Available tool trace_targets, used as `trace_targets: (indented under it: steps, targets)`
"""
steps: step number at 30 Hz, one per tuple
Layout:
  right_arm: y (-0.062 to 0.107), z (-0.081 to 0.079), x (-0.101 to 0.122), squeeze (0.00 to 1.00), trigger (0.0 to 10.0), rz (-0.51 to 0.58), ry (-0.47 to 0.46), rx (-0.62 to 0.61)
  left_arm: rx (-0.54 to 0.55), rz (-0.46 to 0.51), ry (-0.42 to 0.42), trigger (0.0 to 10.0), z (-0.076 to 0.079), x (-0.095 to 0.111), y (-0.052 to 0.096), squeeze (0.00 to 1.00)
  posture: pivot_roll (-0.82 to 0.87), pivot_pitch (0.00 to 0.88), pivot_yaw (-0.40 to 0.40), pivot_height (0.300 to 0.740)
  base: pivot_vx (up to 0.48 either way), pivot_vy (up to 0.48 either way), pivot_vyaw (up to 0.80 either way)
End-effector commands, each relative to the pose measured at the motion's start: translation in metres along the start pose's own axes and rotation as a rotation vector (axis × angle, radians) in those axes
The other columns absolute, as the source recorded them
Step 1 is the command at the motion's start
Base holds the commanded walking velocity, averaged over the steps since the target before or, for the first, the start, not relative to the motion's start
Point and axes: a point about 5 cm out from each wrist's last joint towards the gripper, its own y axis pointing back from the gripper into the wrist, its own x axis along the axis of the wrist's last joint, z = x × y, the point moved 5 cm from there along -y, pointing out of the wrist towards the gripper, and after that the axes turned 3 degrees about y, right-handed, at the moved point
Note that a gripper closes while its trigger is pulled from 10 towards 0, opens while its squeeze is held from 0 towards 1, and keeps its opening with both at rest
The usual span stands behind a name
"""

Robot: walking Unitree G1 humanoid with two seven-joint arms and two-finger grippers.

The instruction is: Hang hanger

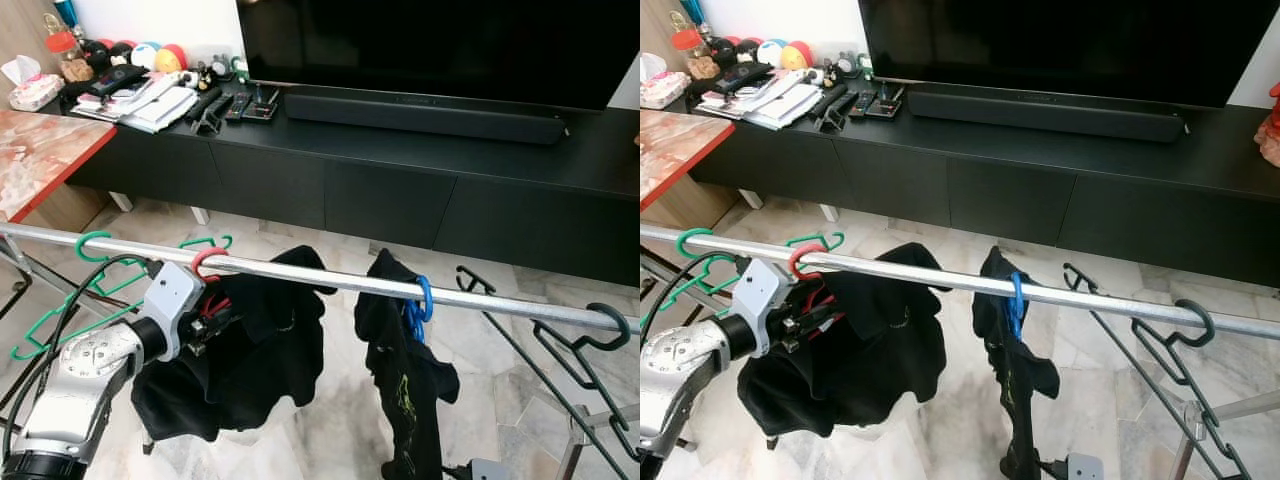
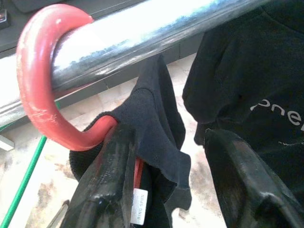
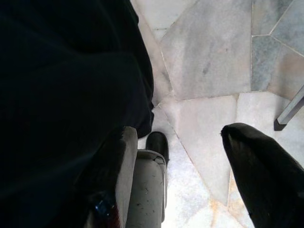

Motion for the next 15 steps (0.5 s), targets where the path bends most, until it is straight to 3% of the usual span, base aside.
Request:
trace_targets:
  steps: [1,10,15]
  targets:
    - [0.001,-0.003,-0.007,0.0,10.0,-0.021,-0.024,0.008,0.002,-0.005,0.025,10.0,-0.005,-0.002,0.0,0.0,0.03,0.202,0.066,0.74,0.0,0.0,0.0]
    - [0.001,-0.003,-0.007,0.0,10.0,-0.021,-0.024,0.012,0.01,-0.037,0.038,10.0,-0.009,-0.008,0.0,0.0,0.03,0.207,0.064,0.74,0.0,0.0,0.0]
    - [0.001,-0.003,-0.006,0.0,10.0,-0.022,-0.027,0.015,0.005,-0.111,0.054,10.0,-0.009,-0.022,-0.002,0.0,0.03,0.207,0.063,0.74,0.0,0.0,0.0]
